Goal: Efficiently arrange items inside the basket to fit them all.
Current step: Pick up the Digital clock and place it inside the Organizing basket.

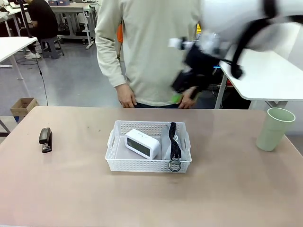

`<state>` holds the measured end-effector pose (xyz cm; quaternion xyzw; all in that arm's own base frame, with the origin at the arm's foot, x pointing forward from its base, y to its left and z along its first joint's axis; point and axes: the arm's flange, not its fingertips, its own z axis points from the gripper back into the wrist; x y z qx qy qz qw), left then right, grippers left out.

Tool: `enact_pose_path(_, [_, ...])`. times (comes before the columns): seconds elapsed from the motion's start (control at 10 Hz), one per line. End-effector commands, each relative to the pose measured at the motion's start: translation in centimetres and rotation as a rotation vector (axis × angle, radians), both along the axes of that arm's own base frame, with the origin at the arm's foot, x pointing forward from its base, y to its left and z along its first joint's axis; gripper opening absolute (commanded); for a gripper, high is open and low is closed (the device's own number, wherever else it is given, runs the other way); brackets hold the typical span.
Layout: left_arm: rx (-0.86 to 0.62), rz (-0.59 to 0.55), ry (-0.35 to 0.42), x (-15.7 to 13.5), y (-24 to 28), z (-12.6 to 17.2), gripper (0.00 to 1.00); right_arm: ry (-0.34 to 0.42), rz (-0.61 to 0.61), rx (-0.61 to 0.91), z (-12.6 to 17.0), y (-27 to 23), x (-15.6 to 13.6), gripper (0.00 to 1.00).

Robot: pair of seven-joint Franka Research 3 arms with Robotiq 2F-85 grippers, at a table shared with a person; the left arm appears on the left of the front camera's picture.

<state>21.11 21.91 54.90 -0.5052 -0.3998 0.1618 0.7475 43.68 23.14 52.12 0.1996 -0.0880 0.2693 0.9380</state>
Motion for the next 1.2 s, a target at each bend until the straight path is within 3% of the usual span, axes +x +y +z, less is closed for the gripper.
enact_pose_path(0.0, [0.002,-0.003,-0.024,0.1,-0.1,-0.1,1.00,-0.035,-0.172,0.349,-2.8,-10.6,-5.2,1.00])
enact_pose_path(0.3, [0.002,-0.003,-0.024,0.1,-0.1,-0.1,1.00,-0.007,-0.423,0.677,-5.6,-21.3,-13.5,1.00])
enact_pose_path(0.5, [0.002,-0.003,-0.024,0.1,-0.1,-0.1,1.00,0.055,-0.591,0.956,-8.7,-26.9,-17.7,1.00])
enact_pose_path(0.6, [0.002,-0.003,-0.024,0.1,-0.1,-0.1,1.00,0.049,-0.616,1.043,-10.8,-28.6,-19.2,1.00])
enact_pose_path(0.7, [0.002,-0.003,-0.024,0.1,-0.1,-0.1,1.00,0.025,-0.652,1.073,-12.3,-28.8,-19.7,1.00])
enact_pose_path(0.8, [0.002,-0.003,-0.024,0.1,-0.1,-0.1,1.00,0.070,-0.596,0.926,-4.6,-29.9,-12.7,1.00])
enact_pose_path(1.1, [0.002,-0.003,-0.024,0.1,-0.1,-0.1,1.00,0.070,-0.596,0.926,-4.6,-29.9,-12.7,1.00])
